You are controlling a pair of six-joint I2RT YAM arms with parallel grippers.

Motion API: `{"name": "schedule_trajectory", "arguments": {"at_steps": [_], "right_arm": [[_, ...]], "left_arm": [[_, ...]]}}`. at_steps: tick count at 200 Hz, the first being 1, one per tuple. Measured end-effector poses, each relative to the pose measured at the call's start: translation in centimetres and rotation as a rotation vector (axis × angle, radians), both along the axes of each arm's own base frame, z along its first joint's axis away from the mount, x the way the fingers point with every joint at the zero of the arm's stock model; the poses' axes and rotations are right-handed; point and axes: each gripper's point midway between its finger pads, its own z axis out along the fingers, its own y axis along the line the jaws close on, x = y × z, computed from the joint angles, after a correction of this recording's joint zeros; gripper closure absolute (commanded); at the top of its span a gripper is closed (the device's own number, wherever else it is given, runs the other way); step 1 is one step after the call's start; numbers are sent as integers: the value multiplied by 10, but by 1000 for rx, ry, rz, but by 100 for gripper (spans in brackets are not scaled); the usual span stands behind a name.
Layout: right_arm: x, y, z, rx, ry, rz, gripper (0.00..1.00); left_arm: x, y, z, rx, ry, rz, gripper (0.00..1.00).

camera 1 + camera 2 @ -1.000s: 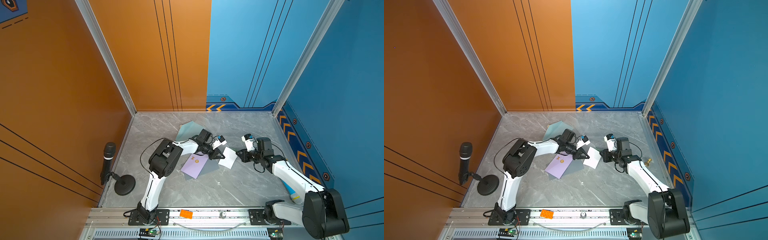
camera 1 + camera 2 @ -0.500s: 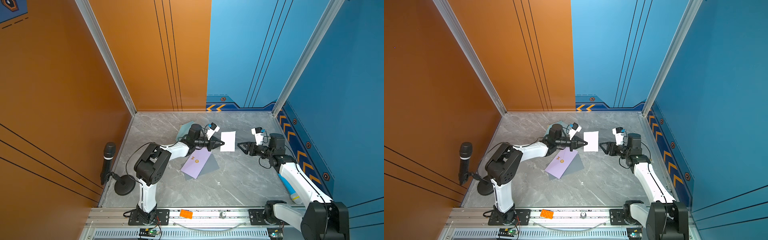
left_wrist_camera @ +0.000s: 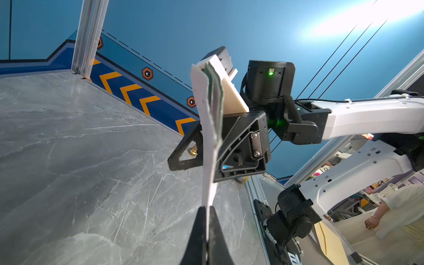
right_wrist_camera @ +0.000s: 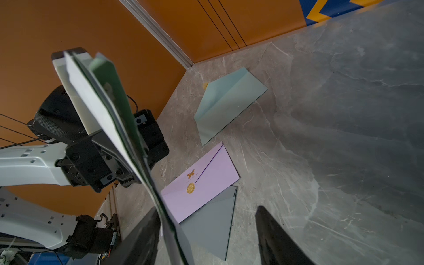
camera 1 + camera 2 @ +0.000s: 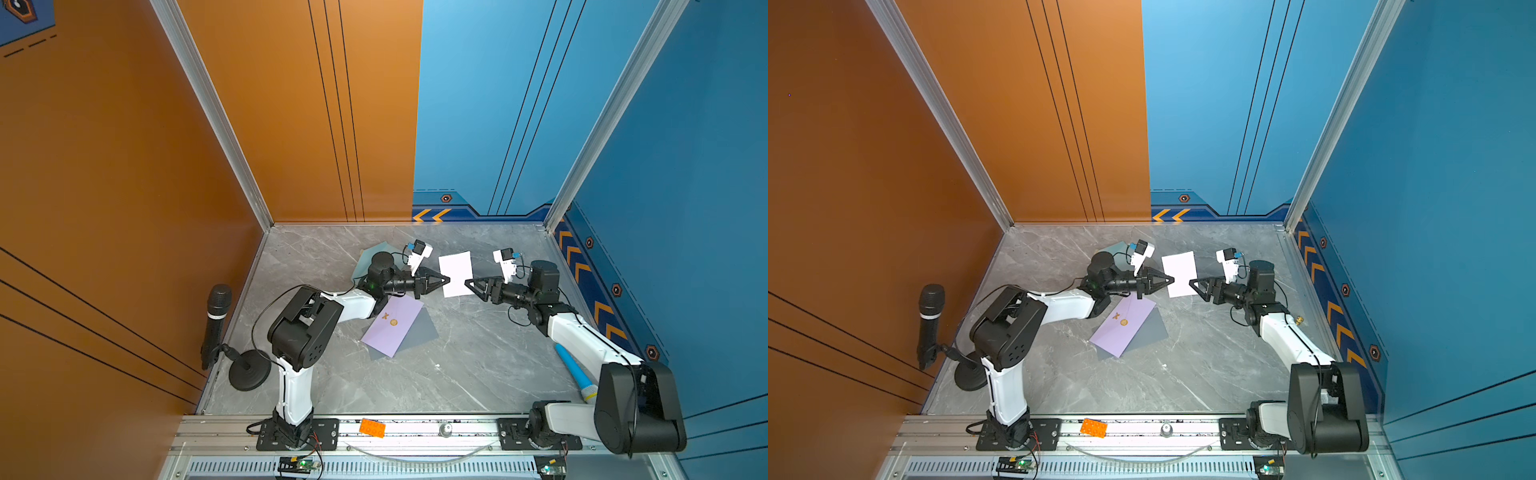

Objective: Fold the letter paper in half and place it into the envelope
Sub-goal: Pick up the letter paper from the center of the board.

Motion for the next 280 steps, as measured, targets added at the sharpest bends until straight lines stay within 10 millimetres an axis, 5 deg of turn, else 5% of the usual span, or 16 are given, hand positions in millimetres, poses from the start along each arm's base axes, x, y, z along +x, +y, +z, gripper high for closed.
{"name": "schedule_trajectory", "arguments": {"at_steps": [47, 96, 138, 178, 219, 247, 280], "right_arm": [[1, 26, 16, 32, -44, 96, 42], [-1, 35, 27, 58, -66, 135, 80], [-1, 38, 30, 72, -57, 156, 100], [-3, 40, 30, 68, -50, 164, 100], [-10, 43, 37, 12, -75, 163, 100], [-14, 40, 48, -54, -134, 133, 100], [-20, 38, 52, -159, -178, 105, 100]], "left_arm": [[-1, 1, 1, -12, 3, 0, 100], [2, 6, 5, -25, 2, 11, 100], [7, 9, 6, -32, 10, 30, 100], [9, 12, 4, -36, 18, 41, 80], [14, 30, -26, 5, 89, 102, 59], [32, 58, -40, 22, 129, 202, 56], [66, 115, -44, 84, 176, 419, 56]]}}
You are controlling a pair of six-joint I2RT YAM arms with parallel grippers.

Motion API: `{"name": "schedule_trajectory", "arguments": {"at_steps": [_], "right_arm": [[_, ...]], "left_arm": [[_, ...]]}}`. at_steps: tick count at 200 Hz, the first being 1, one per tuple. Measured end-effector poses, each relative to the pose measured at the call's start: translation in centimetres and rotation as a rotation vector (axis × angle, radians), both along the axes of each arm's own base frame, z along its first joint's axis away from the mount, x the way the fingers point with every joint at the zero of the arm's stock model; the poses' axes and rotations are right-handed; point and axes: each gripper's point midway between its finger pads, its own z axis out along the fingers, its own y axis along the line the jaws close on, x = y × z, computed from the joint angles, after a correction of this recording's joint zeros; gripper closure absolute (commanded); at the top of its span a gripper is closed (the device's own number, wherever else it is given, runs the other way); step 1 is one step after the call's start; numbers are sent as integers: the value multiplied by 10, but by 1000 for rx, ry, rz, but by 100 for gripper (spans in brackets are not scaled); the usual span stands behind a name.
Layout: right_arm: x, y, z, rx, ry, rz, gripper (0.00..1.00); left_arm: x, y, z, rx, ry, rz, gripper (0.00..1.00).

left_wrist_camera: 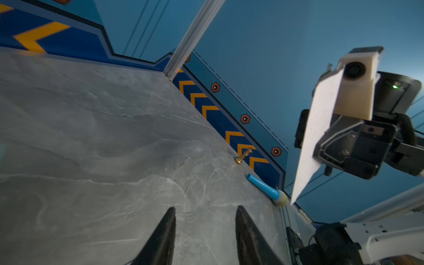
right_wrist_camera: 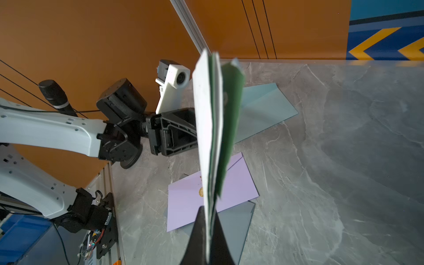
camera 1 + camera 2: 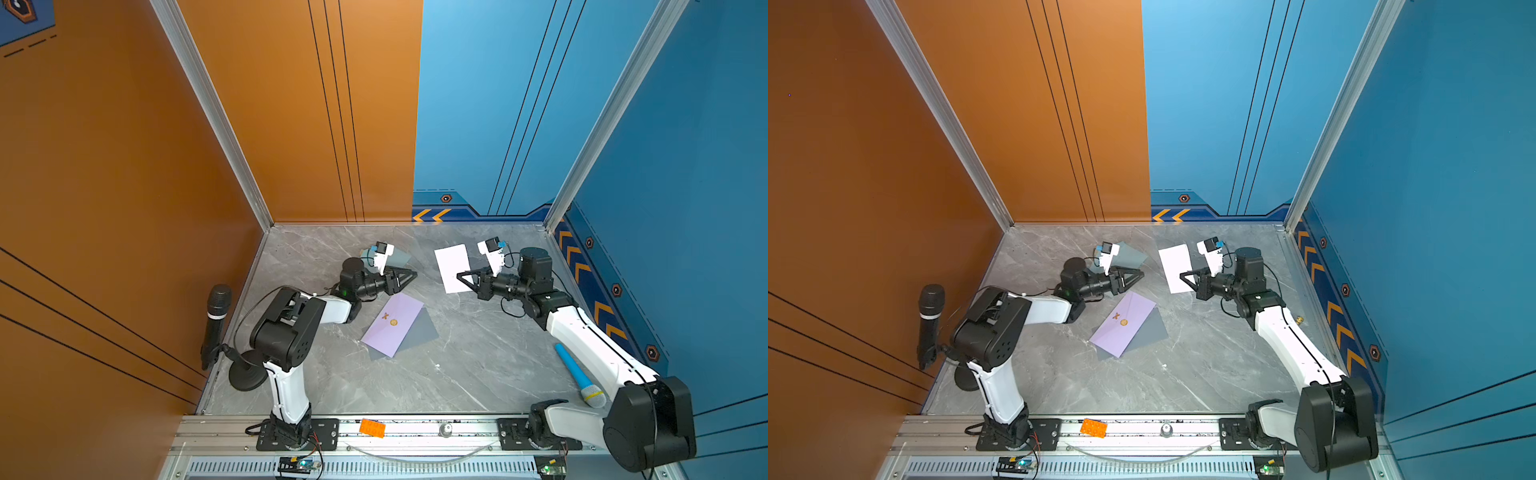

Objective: Fold the letter paper in half and place it into the envelope
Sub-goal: Pick up the envelope from the center of the board.

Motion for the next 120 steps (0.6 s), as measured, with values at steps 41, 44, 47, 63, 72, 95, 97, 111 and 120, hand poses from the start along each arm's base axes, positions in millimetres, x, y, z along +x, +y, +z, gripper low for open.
{"name": "schedule_trajectory", "arguments": {"at_steps": [41, 44, 47, 63, 72, 95, 97, 111, 120], "right_arm": [[-6, -1, -9, -89, -4, -12, 100], [-6, -1, -10, -93, 0, -15, 100], [-6, -1, -10, -97, -1, -16, 100], [-7, -2, -14, -114, 7, -18, 100], [-8, -2, -15, -118, 9, -18, 100], [-9, 0, -17, -125, 15, -16, 100], [-9, 0, -17, -125, 15, -16, 100], [-10, 1, -18, -126, 17, -12, 100], [-10, 2, -19, -129, 18, -12, 100]], "left_arm": [[33, 50, 12, 321, -23, 269, 57], [35, 52, 13, 347, -29, 284, 57], [37, 54, 15, 372, -31, 295, 57], [46, 66, 17, 487, -43, 347, 57], [49, 75, 13, 541, -33, 368, 57], [58, 106, -13, 649, 37, 420, 56], [58, 109, -16, 656, 47, 424, 56], [62, 130, -37, 698, 108, 450, 56], [64, 141, -50, 717, 147, 461, 56]]}}
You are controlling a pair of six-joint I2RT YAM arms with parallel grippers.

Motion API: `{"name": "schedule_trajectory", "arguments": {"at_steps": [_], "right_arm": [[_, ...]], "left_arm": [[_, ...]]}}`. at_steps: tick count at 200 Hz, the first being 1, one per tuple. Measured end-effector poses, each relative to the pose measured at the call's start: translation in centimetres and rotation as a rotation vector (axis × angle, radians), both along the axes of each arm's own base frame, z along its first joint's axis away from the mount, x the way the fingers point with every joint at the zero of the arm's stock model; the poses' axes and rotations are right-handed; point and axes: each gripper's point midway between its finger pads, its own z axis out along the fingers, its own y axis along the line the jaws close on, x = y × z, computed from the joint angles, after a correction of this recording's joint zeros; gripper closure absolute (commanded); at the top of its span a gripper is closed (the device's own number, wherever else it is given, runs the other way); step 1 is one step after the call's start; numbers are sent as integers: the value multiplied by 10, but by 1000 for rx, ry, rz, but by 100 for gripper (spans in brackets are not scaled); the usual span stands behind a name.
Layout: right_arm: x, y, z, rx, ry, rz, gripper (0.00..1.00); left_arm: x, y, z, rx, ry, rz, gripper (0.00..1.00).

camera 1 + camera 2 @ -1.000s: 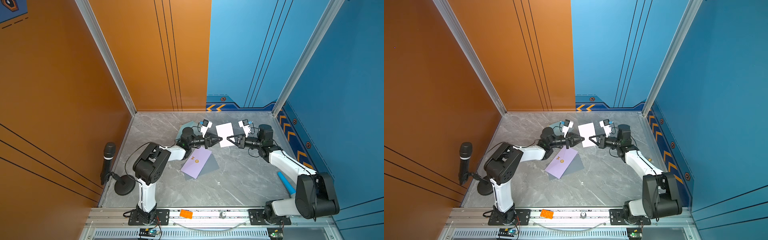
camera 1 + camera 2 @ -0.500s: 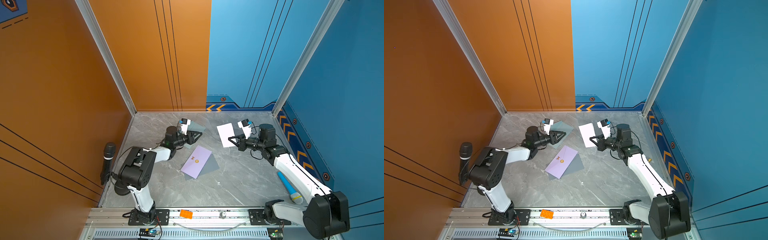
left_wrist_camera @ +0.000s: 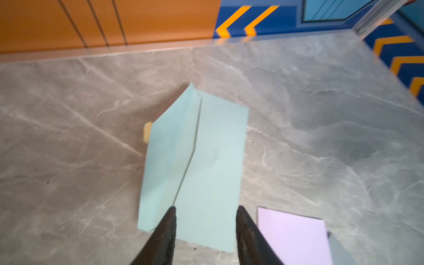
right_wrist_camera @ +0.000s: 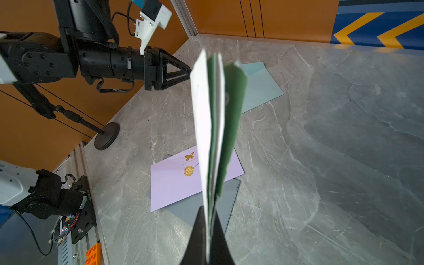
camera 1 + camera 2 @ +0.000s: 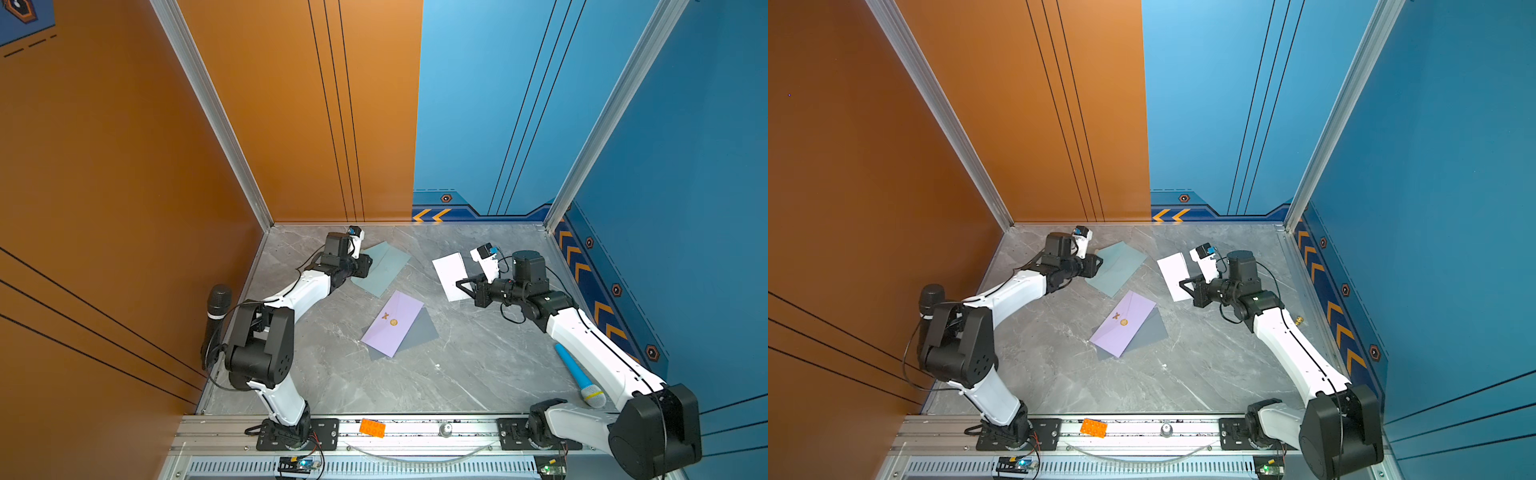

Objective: Fold the letter paper in half and place it into the envelope
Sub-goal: Pick up the envelope from the center of the board.

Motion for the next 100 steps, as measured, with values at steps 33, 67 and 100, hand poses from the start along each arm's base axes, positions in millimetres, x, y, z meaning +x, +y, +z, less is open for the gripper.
{"name": "schedule_trajectory", "arguments": {"at_steps": [33, 67, 100], "right_arm": [[0, 2, -3, -4, 9, 6, 100], [0, 4, -6, -5, 16, 9, 100], [0, 5, -8, -7, 23, 11, 100]], "left_arm": [[7, 27, -39, 31, 121, 45, 56], [21, 24, -53, 36, 194, 28, 56], [32, 18, -53, 23, 225, 0, 54]]}}
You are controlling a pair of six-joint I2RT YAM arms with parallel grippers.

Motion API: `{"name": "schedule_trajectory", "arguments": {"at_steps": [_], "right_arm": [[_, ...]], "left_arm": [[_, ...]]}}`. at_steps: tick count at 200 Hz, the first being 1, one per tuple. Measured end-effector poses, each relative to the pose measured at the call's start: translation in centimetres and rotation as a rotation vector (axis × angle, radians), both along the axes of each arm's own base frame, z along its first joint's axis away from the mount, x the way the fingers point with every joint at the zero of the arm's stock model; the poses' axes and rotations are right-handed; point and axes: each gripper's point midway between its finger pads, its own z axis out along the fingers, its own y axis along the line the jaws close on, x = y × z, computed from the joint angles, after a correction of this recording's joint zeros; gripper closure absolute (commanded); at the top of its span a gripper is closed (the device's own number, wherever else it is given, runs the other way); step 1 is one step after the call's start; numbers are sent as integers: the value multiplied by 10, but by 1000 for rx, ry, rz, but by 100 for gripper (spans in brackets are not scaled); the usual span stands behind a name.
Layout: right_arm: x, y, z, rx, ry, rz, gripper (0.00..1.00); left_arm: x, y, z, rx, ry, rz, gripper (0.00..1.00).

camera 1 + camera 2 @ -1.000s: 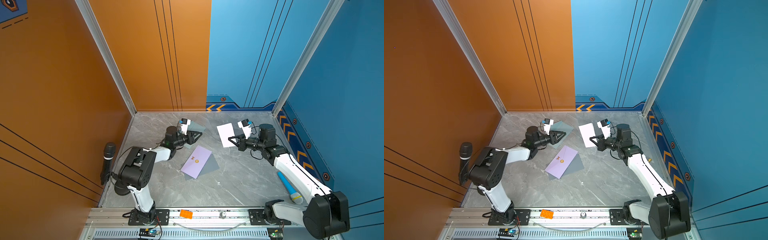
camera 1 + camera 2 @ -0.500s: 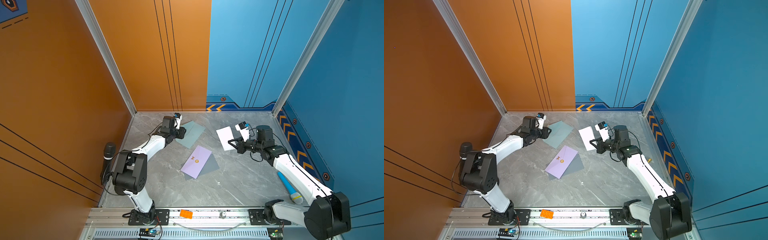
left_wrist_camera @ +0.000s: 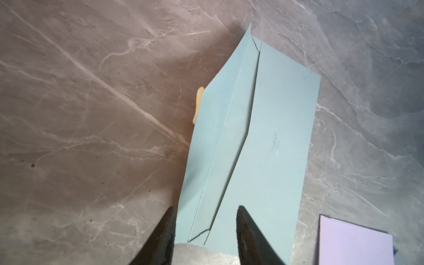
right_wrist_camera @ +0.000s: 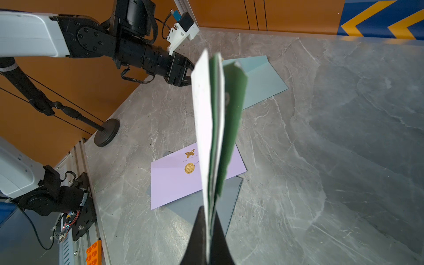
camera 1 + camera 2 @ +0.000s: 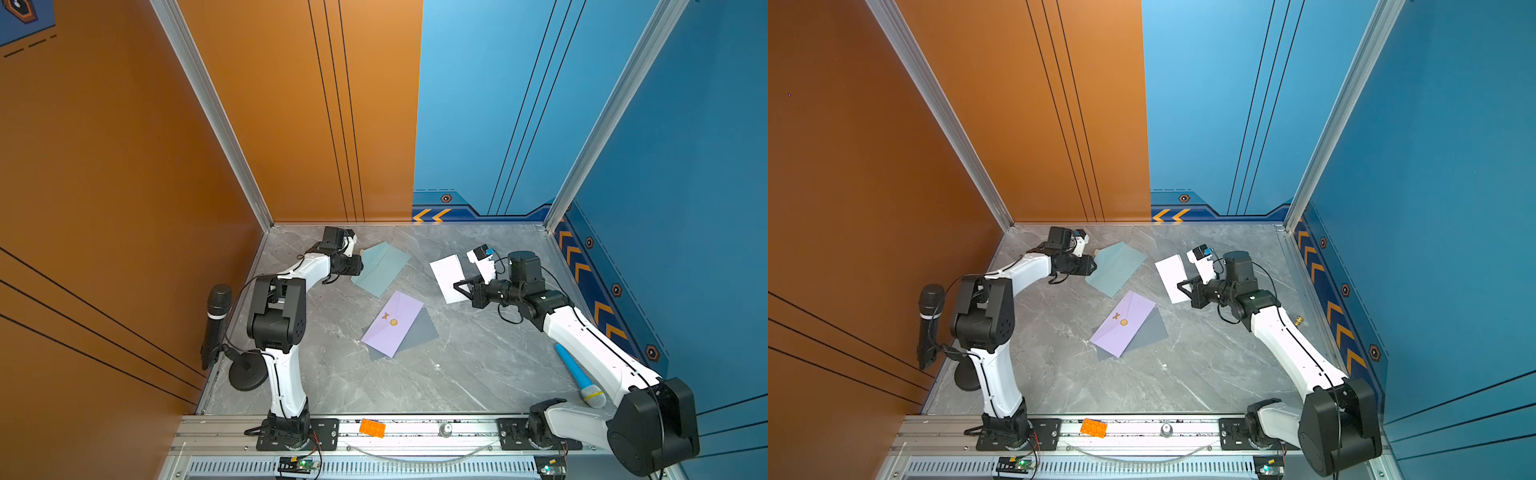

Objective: Fold the letter paper in half and place it into the envelope
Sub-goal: Pick up the envelope from the center of the board.

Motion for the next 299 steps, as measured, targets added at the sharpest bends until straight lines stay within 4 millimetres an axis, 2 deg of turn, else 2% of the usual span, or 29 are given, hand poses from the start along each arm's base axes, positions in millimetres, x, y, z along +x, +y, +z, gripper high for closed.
{"name": "schedule_trajectory", "arguments": {"at_steps": [39, 83, 160, 239, 265, 299], "right_arm": [[0, 0, 0, 0, 1, 0, 100], [0, 0, 0, 0, 1, 0, 100], [-1, 0, -2, -3, 11, 0, 100], [-1, 0, -2, -3, 11, 0, 100], [0, 0, -4, -4, 16, 0, 100], [1, 0, -4, -5, 18, 0, 100]], "left_arm": [[18, -7, -6, 7, 37, -47, 53], [27, -7, -18, 11, 96, -65, 51], [26, -2, -24, 14, 158, -70, 49], [37, -6, -21, -27, 160, -84, 49], [44, -9, -27, -36, 168, -88, 50], [38, -9, -34, -40, 202, -84, 51]]}}
